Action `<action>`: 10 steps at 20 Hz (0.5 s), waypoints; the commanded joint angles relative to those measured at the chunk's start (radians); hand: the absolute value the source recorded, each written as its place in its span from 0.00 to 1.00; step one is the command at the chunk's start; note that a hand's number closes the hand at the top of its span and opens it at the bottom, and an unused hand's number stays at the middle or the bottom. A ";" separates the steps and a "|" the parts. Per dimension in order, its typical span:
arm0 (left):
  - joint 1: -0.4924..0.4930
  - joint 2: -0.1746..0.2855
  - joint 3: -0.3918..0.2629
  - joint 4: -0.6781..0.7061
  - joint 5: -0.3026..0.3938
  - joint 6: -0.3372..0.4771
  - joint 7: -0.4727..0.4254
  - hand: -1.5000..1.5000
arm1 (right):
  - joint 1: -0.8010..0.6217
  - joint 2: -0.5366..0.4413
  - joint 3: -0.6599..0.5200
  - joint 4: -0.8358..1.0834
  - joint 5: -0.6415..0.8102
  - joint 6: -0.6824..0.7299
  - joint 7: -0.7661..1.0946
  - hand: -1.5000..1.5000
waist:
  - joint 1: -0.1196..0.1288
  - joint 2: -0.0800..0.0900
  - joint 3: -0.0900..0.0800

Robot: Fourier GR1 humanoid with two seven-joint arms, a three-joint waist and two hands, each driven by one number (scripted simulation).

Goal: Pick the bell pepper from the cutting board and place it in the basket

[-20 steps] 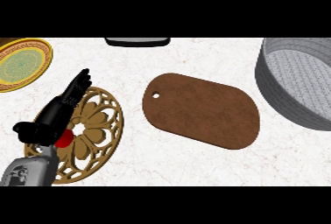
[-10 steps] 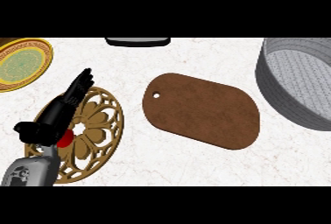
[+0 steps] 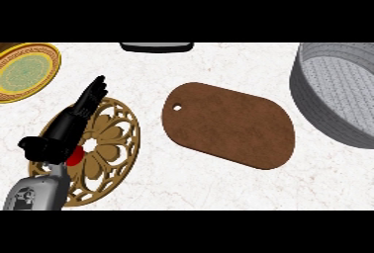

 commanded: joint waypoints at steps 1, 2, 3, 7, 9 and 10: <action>0.002 -0.001 0.001 -0.002 -0.001 -0.001 0.001 0.50 | -0.024 -0.007 0.025 0.085 -0.015 -0.030 -0.090 0.00 | 0.000 0.000 0.000; 0.028 0.002 0.002 -0.032 0.008 -0.008 0.020 0.50 | -0.056 -0.047 0.008 0.129 -0.027 -0.027 -0.093 0.00 | 0.004 0.000 0.000; 0.033 0.002 -0.006 -0.035 0.012 -0.022 -0.005 0.50 | -0.061 -0.077 -0.044 0.182 -0.075 -0.020 -0.174 0.00 | 0.011 0.004 0.001; -0.003 -0.017 -0.015 0.023 -0.013 0.001 -0.018 0.50 | -0.079 -0.048 -0.049 0.132 -0.144 0.024 -0.197 0.00 | 0.000 0.001 0.000; 0.036 -0.040 -0.039 -0.056 -0.026 0.024 0.021 0.50 | -0.115 -0.051 -0.035 0.073 -0.148 0.027 -0.116 0.00 | -0.003 -0.005 -0.001; 0.031 -0.002 -0.009 -0.053 0.002 -0.011 0.023 0.50 | -0.110 -0.089 -0.091 0.129 -0.194 0.024 -0.177 0.00 | 0.004 0.000 0.000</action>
